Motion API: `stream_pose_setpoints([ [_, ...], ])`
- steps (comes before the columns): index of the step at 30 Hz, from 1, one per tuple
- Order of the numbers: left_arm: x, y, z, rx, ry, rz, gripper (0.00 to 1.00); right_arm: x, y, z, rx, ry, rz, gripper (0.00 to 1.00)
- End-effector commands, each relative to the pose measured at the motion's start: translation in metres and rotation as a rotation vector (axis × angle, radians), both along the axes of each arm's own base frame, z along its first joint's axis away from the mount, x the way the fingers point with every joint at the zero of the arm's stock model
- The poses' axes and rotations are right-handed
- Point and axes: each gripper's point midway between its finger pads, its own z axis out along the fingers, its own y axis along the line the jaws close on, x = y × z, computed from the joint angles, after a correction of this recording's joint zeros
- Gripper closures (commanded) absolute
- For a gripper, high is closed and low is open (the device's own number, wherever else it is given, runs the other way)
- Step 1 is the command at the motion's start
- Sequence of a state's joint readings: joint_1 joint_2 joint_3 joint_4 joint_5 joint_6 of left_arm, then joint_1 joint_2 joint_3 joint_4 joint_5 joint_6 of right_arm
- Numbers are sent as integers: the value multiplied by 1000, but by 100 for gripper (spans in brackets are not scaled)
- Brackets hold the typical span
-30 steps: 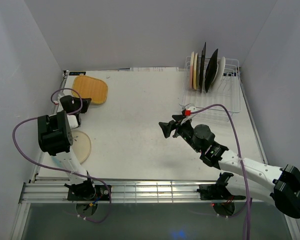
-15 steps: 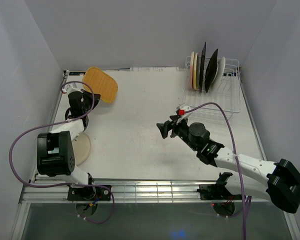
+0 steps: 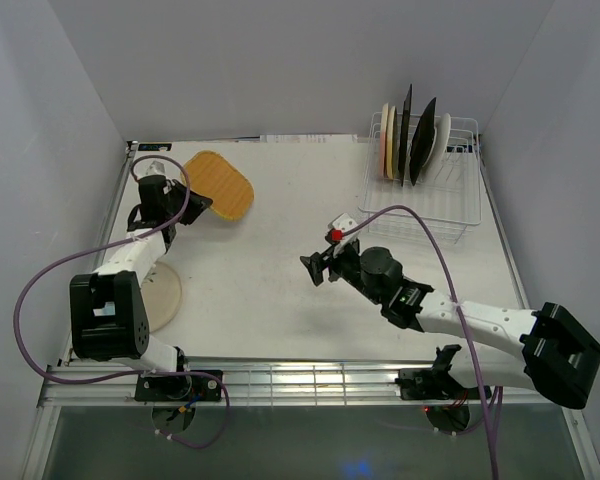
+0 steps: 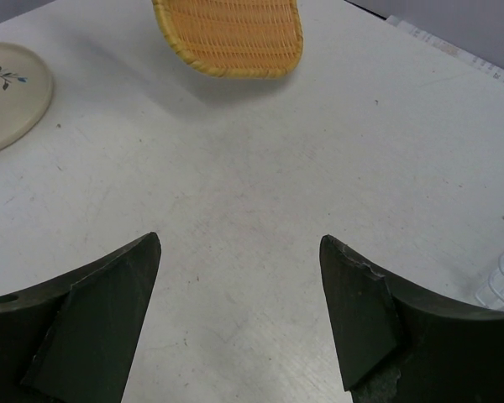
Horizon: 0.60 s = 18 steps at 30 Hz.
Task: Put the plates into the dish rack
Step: Pick up the plate from the corner of the board, then pick up the plate from the dish rack.
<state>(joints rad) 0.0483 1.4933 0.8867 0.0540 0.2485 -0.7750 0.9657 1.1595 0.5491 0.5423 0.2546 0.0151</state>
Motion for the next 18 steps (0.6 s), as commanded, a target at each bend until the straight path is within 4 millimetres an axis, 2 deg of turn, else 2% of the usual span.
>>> stream_pose_setpoints([
  [1, -6, -24, 41, -43, -51, -130, 100, 3, 14, 29, -19, -118, -19, 18],
  [4, -13, -30, 46, -56, -58, -167, 100, -1, 27, 26, -85, -160, -21, 18],
  [5, -16, -34, 48, -64, -61, -190, 100, -2, 32, 18, -119, -160, -19, 17],
  [6, -18, -36, 50, -67, -64, -207, 100, -7, 41, 21, -129, -176, -5, 17],
  [9, -28, -52, 52, -96, -45, -293, 100, -10, 53, 10, -219, -216, -19, 17],
  [10, -33, -57, 52, -106, -38, -319, 100, -8, 53, 16, -238, -246, -52, 18],
  [11, -35, -60, 53, -113, -37, -342, 100, -8, 56, 11, -265, -258, -63, 19],
  [13, -39, -66, 56, -124, -35, -375, 100, -12, 59, 16, -275, -306, -96, 20],
  [18, -46, -74, 61, -135, -28, -446, 100, -11, 67, 7, -337, -348, -95, 21],
])
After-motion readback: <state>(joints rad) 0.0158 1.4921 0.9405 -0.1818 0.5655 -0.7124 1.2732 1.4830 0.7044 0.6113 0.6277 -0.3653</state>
